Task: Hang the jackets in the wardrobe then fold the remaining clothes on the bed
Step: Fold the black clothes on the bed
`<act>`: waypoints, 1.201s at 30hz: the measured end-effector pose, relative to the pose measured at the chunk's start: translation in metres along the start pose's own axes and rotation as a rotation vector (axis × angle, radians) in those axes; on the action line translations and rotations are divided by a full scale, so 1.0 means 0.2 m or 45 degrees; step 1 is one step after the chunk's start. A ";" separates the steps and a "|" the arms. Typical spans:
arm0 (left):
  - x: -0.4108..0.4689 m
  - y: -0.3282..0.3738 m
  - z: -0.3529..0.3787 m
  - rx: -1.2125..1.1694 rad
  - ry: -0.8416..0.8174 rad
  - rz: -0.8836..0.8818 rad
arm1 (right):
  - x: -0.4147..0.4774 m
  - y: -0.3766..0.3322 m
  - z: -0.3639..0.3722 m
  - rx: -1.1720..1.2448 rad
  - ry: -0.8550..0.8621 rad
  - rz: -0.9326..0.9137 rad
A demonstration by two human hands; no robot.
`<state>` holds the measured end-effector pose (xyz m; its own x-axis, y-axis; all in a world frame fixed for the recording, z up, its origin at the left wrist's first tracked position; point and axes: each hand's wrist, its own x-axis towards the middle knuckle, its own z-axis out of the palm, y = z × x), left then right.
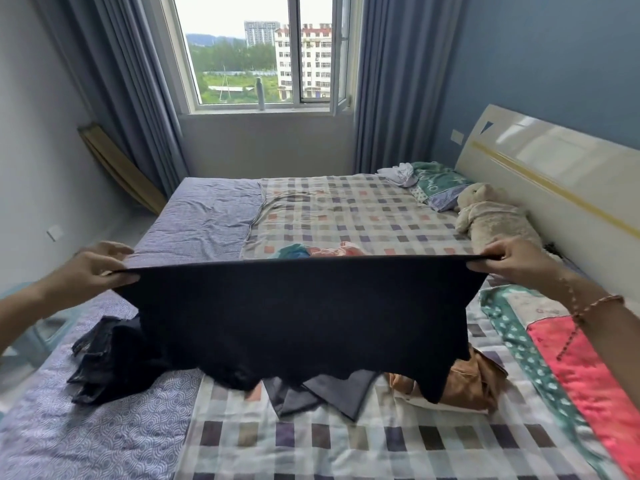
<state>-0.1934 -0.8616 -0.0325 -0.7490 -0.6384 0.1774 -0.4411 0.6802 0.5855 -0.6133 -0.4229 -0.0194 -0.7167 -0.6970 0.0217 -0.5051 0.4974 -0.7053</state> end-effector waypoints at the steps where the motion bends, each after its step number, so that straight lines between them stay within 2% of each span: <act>1: -0.01 0.03 -0.02 -0.256 -0.072 -0.161 | -0.01 -0.02 -0.01 0.132 0.046 0.000; 3: -0.01 0.09 0.01 -0.755 -0.225 -0.455 | 0.00 -0.04 0.03 0.491 0.124 0.063; 4: 0.00 0.13 0.06 -0.900 -0.234 -0.577 | 0.02 -0.03 0.08 0.549 0.193 0.154; 6: 0.04 0.25 0.17 -0.833 -0.211 -0.758 | 0.09 0.00 0.21 0.385 0.359 0.372; 9: 0.04 0.42 0.38 -0.576 -0.195 -0.907 | 0.10 -0.06 0.46 0.072 0.296 0.453; 11: 0.01 0.51 0.51 -0.587 -0.299 -0.911 | 0.02 -0.19 0.63 0.158 0.192 0.348; 16: -0.09 0.81 0.68 -0.978 -0.493 -0.722 | -0.11 -0.56 0.92 0.354 0.085 -0.064; 20: -0.11 0.95 0.68 -1.153 -0.517 -0.668 | -0.14 -0.71 0.97 0.402 0.129 -0.168; 24: -0.13 0.98 0.65 -1.236 -0.548 -0.767 | -0.18 -0.73 1.01 0.489 0.067 -0.168; 28: -0.15 0.94 0.67 -1.188 -0.585 -0.831 | -0.27 -0.73 1.05 0.415 0.026 -0.288; 31: -0.18 0.88 0.72 -1.070 -0.507 -0.784 | -0.35 -0.71 1.10 0.297 -0.027 -0.452; 32: -0.19 0.87 0.72 -1.059 -0.496 -0.778 | -0.37 -0.70 1.11 0.299 -0.111 -0.453; 35: -0.20 0.82 0.70 -0.967 -0.543 -0.663 | -0.35 -0.67 1.00 0.578 -0.464 -0.279; 36: -0.20 0.81 0.67 -0.859 -0.556 -0.550 | -0.31 -0.64 0.95 0.628 -0.442 -0.268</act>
<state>-0.3005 -0.6770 -0.0509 -0.7670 -0.5023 -0.3994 -0.4466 -0.0291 0.8943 -0.4133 -0.5414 -0.0660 -0.3867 -0.9219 0.0227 -0.2777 0.0929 -0.9562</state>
